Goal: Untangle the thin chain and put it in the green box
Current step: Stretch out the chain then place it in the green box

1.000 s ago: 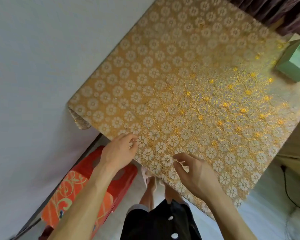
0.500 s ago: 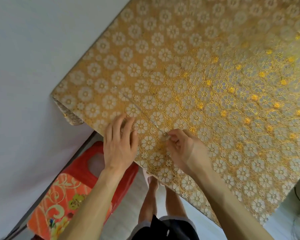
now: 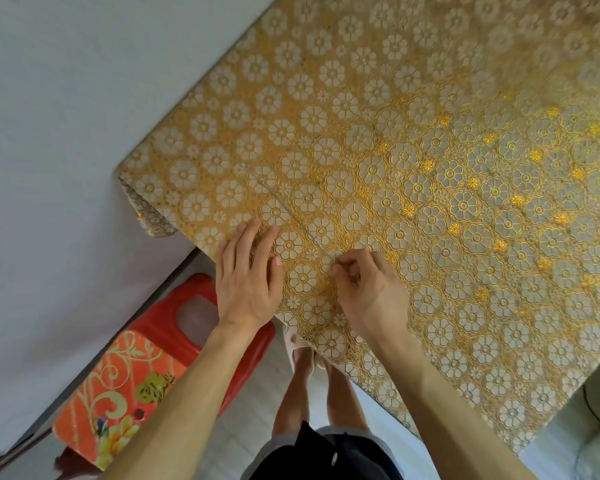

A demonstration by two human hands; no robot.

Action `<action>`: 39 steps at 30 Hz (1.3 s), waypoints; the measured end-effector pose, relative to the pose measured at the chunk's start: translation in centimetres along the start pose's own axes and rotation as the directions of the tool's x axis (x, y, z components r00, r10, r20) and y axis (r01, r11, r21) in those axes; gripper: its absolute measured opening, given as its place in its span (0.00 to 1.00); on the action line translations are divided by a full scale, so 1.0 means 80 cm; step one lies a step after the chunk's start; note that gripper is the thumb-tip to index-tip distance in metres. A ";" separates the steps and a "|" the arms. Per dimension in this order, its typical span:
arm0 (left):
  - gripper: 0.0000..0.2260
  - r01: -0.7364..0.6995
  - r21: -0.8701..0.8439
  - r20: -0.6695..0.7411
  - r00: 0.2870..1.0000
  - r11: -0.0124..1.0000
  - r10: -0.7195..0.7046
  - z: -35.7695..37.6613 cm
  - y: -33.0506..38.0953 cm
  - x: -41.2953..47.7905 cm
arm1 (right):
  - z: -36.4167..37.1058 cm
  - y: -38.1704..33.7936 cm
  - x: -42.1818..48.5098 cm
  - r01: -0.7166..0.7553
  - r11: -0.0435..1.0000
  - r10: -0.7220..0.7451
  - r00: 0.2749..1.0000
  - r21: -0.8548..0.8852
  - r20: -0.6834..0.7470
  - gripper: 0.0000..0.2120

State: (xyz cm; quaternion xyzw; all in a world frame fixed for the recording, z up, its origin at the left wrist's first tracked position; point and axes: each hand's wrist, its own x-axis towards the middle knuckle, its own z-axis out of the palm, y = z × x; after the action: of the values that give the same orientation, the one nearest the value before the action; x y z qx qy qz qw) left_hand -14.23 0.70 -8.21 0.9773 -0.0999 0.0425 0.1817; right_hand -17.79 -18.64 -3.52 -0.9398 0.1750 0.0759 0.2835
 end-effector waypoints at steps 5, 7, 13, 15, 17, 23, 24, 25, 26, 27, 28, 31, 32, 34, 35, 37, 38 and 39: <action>0.20 -0.004 0.008 -0.008 1.000 1.000 0.004 0.001 0.000 -0.001 | -0.003 -0.003 0.002 -0.014 1.000 0.014 1.000 0.001 0.026 0.06; 0.20 -0.005 0.010 -0.011 1.000 1.000 0.005 0.002 -0.001 -0.001 | -0.003 -0.005 0.002 -0.021 1.000 0.021 0.999 0.003 0.039 0.06; 0.20 -0.004 0.009 -0.022 1.000 1.000 0.004 0.002 0.000 -0.001 | -0.001 -0.005 0.000 0.040 0.997 -0.038 0.999 -0.066 0.035 0.07; 0.20 -0.005 0.011 -0.021 1.000 1.000 0.006 0.002 0.000 -0.002 | 0.000 -0.005 0.000 0.060 0.993 -0.057 0.998 -0.101 0.030 0.07; 0.20 -0.006 0.014 -0.016 1.000 1.000 0.006 0.002 0.000 -0.001 | -0.002 -0.004 0.000 0.057 0.997 -0.054 0.997 -0.056 0.051 0.07; 0.20 0.000 0.014 0.007 1.000 1.000 0.000 0.003 -0.001 -0.002 | -0.015 0.009 -0.022 -0.134 0.949 0.089 0.982 0.285 0.165 0.03; 0.21 -0.002 0.014 0.012 1.000 1.000 0.002 0.003 -0.002 -0.003 | -0.018 0.011 -0.025 -0.197 0.924 0.139 0.971 0.328 0.192 0.03; 0.21 -0.002 0.015 0.021 1.000 1.000 0.002 0.003 -0.001 -0.003 | -0.019 0.013 -0.027 -0.251 0.896 0.182 0.960 0.366 0.213 0.02; 0.21 -0.001 0.020 0.030 1.000 1.000 0.000 0.002 -0.001 -0.003 | -0.021 0.015 -0.029 -0.290 0.868 0.214 0.951 0.402 0.224 0.02; 0.21 0.004 0.028 0.041 0.999 1.000 -0.005 0.001 0.000 -0.003 | -0.022 0.016 -0.031 -0.322 0.841 0.242 0.943 0.435 0.229 0.03; 0.21 0.010 0.039 0.054 0.998 0.999 -0.012 0.000 0.001 -0.003 | -0.024 0.018 -0.033 -0.348 0.815 0.267 0.935 0.464 0.233 0.03; 0.22 0.017 0.082 0.116 0.993 0.997 -0.027 -0.004 0.002 -0.003 | -0.035 0.021 -0.040 -0.398 0.785 0.312 0.916 0.474 0.253 0.05; 0.22 0.019 0.097 0.148 0.988 0.995 -0.033 -0.007 0.004 -0.005 | -0.042 0.022 -0.042 -0.420 0.787 0.324 0.905 0.452 0.275 0.06; 0.23 0.028 0.127 0.223 0.973 0.992 -0.056 -0.016 0.009 -0.004 | -0.058 0.025 -0.047 -0.465 0.806 0.347 0.872 0.366 0.345 0.06; 0.23 0.037 0.136 0.264 0.962 0.990 -0.072 -0.025 0.014 -0.002 | -0.067 0.027 -0.050 -0.485 0.812 0.361 0.854 0.324 0.375 0.06; 0.25 0.075 0.132 0.379 0.918 0.988 -0.120 -0.047 0.030 0.005 | -0.090 0.027 -0.059 -0.513 0.809 0.382 0.831 0.288 0.405 0.05; 0.26 0.097 0.128 0.467 0.872 0.987 -0.146 -0.062 0.040 0.010 | -0.105 0.024 -0.065 -0.518 0.808 0.386 0.826 0.282 0.412 0.05; 0.27 0.117 0.131 0.560 0.811 0.984 -0.171 -0.078 0.051 0.015 | -0.121 0.020 -0.072 -0.516 0.811 0.385 0.826 0.275 0.412 0.05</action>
State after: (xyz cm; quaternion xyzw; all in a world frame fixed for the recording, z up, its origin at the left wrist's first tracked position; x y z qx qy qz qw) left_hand -14.22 -0.99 -0.84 0.9574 -0.0732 -0.2602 0.1020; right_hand -23.27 -23.68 5.08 -0.7707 0.3559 0.2666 0.4563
